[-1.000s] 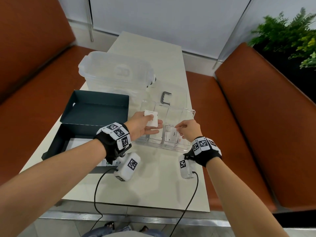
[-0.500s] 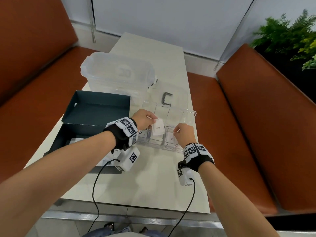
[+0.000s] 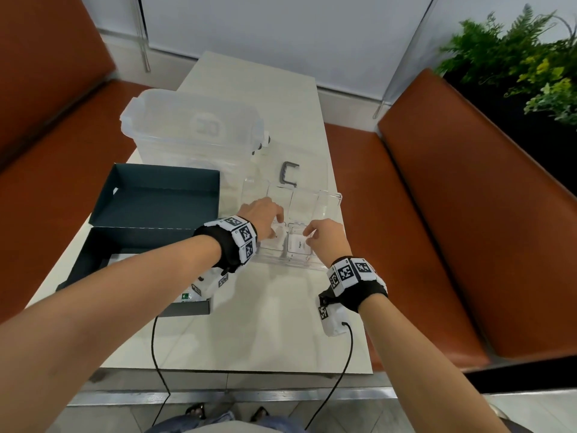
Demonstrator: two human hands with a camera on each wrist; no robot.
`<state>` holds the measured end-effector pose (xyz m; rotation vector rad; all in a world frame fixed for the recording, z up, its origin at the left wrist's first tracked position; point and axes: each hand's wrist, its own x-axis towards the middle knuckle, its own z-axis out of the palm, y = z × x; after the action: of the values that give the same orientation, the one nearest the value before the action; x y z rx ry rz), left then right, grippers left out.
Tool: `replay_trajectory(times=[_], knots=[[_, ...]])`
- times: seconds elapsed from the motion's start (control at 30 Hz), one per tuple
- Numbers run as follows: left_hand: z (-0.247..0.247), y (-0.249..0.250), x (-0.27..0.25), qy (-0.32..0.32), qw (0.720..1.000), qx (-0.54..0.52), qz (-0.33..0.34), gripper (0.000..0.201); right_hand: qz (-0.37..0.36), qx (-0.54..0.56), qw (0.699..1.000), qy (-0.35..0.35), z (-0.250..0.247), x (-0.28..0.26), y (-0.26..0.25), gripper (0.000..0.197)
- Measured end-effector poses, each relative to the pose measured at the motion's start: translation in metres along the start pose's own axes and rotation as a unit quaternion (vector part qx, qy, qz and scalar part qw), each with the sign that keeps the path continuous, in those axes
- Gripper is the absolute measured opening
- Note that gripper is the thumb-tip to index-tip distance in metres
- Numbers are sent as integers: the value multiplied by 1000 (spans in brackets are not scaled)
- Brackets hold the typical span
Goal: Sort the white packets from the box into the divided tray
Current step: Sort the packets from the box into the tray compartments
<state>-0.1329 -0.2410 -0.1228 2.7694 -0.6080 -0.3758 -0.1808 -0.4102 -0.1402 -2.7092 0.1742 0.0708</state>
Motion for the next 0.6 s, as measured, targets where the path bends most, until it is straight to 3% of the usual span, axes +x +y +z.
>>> replay_trajectory(times=[0.27, 0.37, 0.47, 0.6], knots=[[9, -7, 0, -17, 998, 58, -1, 30, 7, -78, 995, -61, -1, -1, -4, 29], [9, -9, 2, -21, 998, 55, 2, 49, 11, -76, 995, -62, -1, 0, -5, 28], [7, -9, 2, -42, 996, 76, -1, 71, 6, -39, 999, -19, -4, 3, -11, 21], [8, -8, 1, -51, 998, 25, -15, 72, -27, 15, 999, -15, 1, 11, -35, 27]])
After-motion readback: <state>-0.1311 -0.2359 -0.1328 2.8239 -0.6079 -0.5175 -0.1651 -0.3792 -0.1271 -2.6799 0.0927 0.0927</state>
